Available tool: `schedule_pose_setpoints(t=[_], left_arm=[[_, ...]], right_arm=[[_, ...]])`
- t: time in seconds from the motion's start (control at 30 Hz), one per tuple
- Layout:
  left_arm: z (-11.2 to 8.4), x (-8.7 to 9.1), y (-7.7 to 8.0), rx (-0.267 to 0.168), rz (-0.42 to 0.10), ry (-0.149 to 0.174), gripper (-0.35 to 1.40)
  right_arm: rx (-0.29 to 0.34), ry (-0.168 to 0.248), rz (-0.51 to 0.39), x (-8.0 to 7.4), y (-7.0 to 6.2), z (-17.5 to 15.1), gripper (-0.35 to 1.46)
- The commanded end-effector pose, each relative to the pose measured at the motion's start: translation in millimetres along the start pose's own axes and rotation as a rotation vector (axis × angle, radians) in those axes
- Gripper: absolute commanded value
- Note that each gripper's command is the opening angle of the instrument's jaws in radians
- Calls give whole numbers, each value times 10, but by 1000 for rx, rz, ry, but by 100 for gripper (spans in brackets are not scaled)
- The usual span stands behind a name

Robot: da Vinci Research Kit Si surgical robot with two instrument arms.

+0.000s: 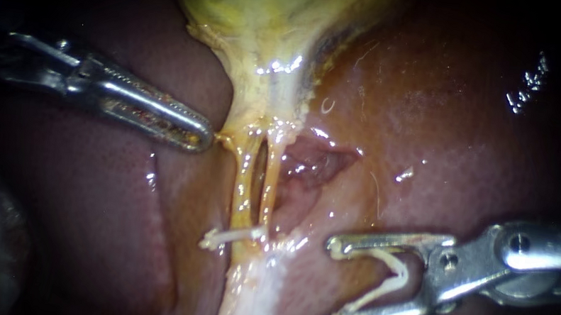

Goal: Clipping second clip left tube

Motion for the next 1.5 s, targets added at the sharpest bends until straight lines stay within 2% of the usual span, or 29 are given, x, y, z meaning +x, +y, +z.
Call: schedule_pose_setpoints(t=[0.03,0.17,0.4,0.53,0.73,0.9,1.03,1.27,1.5], left_arm=[[-2,0,1,-1,-1,0,-35],[-16,7,1,-12,-3,-5,-35],[-63,25,3,19,-16,15,-35],[-77,27,2,28,-26,19,-35],[-75,27,3,30,-27,20,-35],[-74,27,6,32,-28,21,-35],[-73,27,8,33,-28,22,-35],[-71,28,10,35,-29,23,-35],[-70,28,12,39,-24,25,-35]], right_arm=[[0,0,0,0,0,0,50],[0,0,0,0,0,0,50],[0,0,0,0,0,0,50],[0,0,0,0,0,0,50],[-2,1,16,6,4,8,50],[43,-8,113,21,14,27,50],[46,-4,212,31,21,45,50],[79,25,255,46,36,67,48],[77,28,279,46,59,82,46]])
